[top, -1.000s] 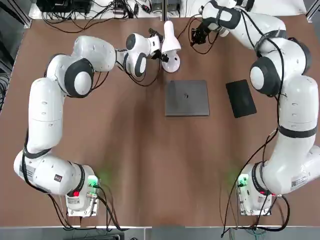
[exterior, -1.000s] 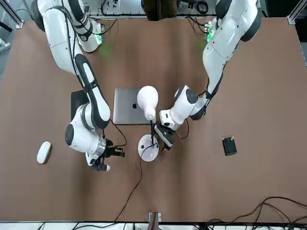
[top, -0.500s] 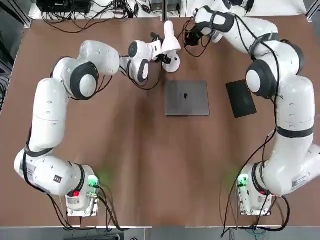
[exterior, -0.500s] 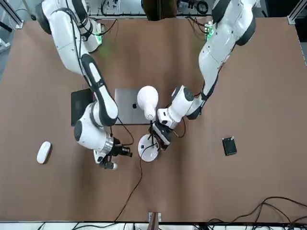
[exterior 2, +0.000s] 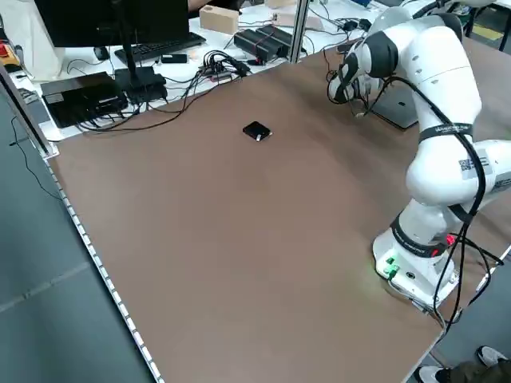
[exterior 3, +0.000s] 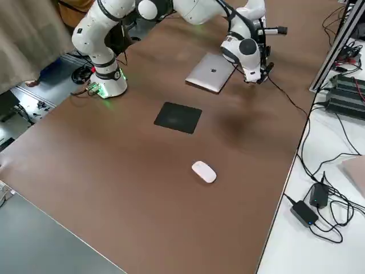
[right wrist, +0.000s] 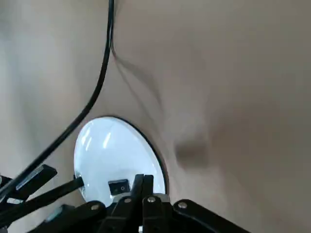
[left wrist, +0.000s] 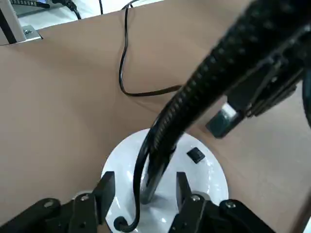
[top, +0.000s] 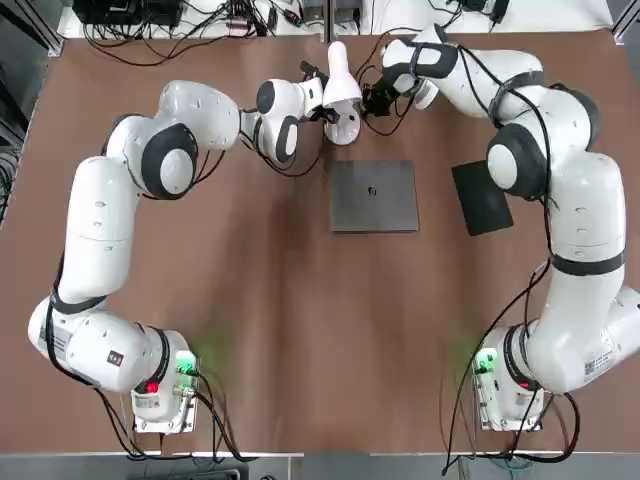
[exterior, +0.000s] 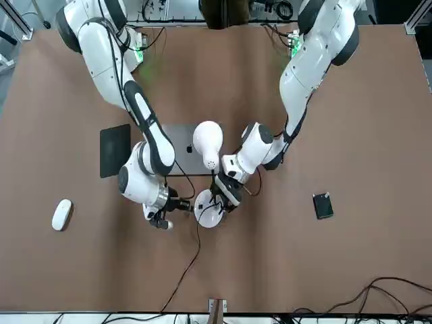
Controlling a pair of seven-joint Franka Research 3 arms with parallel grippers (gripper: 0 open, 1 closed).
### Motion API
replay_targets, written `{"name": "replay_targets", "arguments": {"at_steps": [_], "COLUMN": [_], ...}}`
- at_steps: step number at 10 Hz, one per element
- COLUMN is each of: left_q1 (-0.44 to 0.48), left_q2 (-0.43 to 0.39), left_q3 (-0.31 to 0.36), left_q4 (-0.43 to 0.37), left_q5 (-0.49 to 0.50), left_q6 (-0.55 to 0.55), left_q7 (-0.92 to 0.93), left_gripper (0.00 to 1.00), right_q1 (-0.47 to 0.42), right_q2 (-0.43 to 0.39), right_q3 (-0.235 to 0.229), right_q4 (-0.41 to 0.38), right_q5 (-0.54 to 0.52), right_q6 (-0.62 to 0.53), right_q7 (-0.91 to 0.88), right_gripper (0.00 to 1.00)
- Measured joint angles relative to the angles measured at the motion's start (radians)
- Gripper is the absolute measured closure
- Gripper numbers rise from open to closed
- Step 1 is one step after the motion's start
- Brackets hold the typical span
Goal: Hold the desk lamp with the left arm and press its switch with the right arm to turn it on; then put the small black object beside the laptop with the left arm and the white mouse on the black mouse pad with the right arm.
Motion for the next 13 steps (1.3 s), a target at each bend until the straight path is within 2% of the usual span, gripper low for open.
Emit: {"name": "replay_targets", "arguments": {"at_steps": [1,2,4,6,9,13], "left_q1": [0.0,0.0,-0.001,-0.002,-0.002,-0.002], "left_q2": [0.0,0.0,0.0,0.0,0.0,0.0], "left_q3": [0.0,0.0,0.0,0.0,0.0,0.0], "left_q4": [0.0,0.0,0.0,0.0,0.0,0.0], "left_q5": [0.0,0.0,0.007,0.009,0.01,0.01], "left_q6": [0.001,0.003,0.003,0.003,0.003,0.003], "left_q7": [0.0,0.001,0.003,0.003,0.003,0.003], "left_gripper": [0.46,0.58,0.63,0.73,0.8,0.8], "right_q1": [0.006,0.008,0.01,0.01,0.017,0.035], "right_q2": [-0.001,-0.001,-0.009,-0.014,-0.014,-0.014], "right_q3": [0.004,0.009,0.021,0.024,0.027,0.028], "right_q4": [-0.01,-0.019,-0.022,-0.022,-0.023,-0.034], "right_q5": [0.002,0.004,0.005,0.005,0.005,0.005], "right_q6": [0.007,0.013,0.014,0.031,0.06,0.072], "right_q7": [0.0,0.0,0.0,0.0,0.0,0.0], "right_gripper": [0.99,0.99,0.99,0.99,0.99,0.99]}}
